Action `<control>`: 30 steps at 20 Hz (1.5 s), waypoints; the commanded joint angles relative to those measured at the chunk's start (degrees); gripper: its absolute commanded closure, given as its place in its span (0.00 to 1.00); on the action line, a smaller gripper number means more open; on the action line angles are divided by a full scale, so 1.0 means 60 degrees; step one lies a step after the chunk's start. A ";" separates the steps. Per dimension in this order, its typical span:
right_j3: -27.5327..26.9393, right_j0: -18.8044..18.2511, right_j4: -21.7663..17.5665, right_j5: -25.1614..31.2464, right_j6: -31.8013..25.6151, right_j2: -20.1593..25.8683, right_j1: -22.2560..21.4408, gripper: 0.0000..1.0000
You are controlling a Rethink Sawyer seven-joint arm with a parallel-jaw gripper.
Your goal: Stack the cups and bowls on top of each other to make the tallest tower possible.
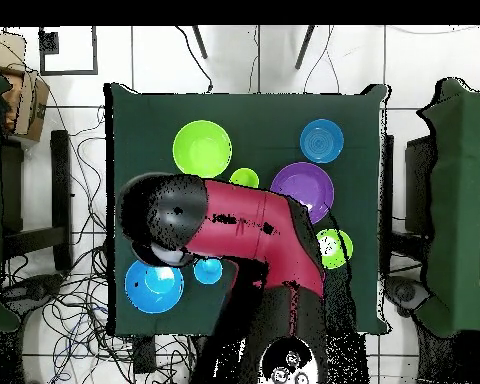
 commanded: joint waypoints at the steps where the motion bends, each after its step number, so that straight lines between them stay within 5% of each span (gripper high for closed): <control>1: 0.2134 -0.0430 -0.0744 -0.1075 -0.3299 0.1372 -0.0334 1.00; 13: 0.4015 -0.1529 -0.1199 -0.3482 -0.4214 0.2211 -0.0892 1.00; 30: 0.4718 -0.3046 -0.1513 -0.3354 -0.4723 0.3873 -0.1608 1.00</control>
